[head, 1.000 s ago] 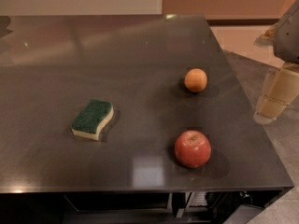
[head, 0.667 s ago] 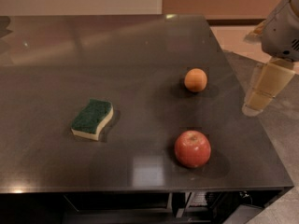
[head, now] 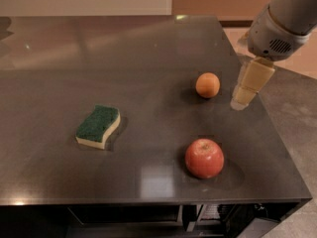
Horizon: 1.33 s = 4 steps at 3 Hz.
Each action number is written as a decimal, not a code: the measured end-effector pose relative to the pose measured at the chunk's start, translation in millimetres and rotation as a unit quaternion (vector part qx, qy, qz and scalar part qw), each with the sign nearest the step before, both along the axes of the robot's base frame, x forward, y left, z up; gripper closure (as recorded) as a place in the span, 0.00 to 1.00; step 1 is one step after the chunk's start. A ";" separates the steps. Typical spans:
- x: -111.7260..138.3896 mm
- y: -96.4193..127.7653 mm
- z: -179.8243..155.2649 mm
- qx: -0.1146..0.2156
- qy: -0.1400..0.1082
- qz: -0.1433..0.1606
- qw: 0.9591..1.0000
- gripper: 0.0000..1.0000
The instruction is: Move orange near apple
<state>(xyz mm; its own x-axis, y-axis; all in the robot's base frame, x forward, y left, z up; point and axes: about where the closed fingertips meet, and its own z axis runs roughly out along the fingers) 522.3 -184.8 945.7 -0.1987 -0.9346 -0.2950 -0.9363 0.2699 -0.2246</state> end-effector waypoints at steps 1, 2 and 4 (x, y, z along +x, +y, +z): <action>30.3 -1.5 -22.0 0.007 0.010 -0.017 1.000 0.00; 55.0 1.0 -43.1 0.014 0.022 -0.020 0.999 0.00; 75.8 16.0 -76.6 0.022 0.049 -0.013 0.998 0.00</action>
Offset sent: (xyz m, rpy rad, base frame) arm 0.0841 0.0016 -0.0675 0.0445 0.0751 -0.0493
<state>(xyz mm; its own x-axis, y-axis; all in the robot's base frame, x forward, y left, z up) 598.1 -168.9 869.1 -0.2520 -0.9156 -0.3134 -0.9459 0.3014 -0.1198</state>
